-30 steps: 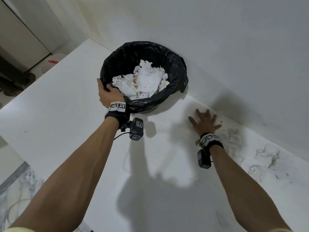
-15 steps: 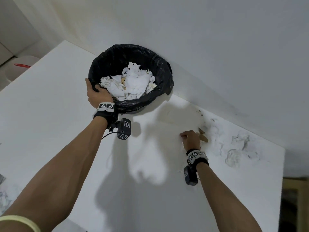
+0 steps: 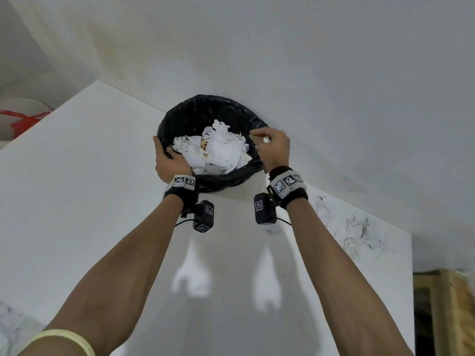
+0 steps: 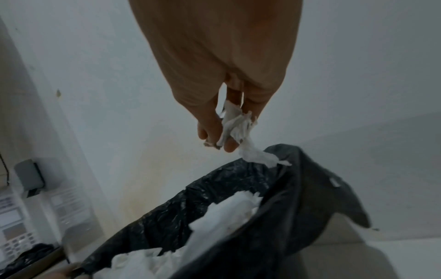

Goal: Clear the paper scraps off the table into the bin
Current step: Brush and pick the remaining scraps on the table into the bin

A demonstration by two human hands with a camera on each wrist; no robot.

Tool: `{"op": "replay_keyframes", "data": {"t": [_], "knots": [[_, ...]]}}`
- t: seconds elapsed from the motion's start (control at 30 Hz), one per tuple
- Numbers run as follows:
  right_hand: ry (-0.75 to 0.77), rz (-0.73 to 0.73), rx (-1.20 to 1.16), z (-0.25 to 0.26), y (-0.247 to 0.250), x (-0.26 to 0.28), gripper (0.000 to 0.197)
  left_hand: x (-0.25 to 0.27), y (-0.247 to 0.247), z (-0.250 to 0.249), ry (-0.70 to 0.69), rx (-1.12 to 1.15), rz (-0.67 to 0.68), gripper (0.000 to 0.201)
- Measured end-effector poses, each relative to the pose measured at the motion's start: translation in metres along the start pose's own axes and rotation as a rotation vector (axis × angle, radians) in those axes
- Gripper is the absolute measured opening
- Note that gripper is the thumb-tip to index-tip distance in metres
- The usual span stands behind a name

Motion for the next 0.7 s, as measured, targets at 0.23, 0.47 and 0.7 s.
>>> {"op": "replay_keyframes", "data": {"t": [0.23, 0.47, 0.7], "knots": [[0.074, 0.338, 0.216, 0.011, -0.036, 0.013, 0.049, -0.008, 0.0, 0.001, 0.019, 0.005, 0.04, 0.047], [-0.028, -0.094, 0.246, -0.065, 0.034, 0.024, 0.042, -0.009, -0.004, 0.006, 0.001, -0.014, 0.027, 0.047], [-0.629, 0.125, 0.632, -0.206, 0.097, 0.071, 0.093, -0.009, -0.006, 0.006, -0.013, -0.039, -0.011, 0.045]]}}
Point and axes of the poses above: each hand's wrist, its own x-axis away from the middle knuckle, its own y-axis out of the back of the hand, z = x × y, the point moved 2 cm from there along -x, towards the middle knuckle
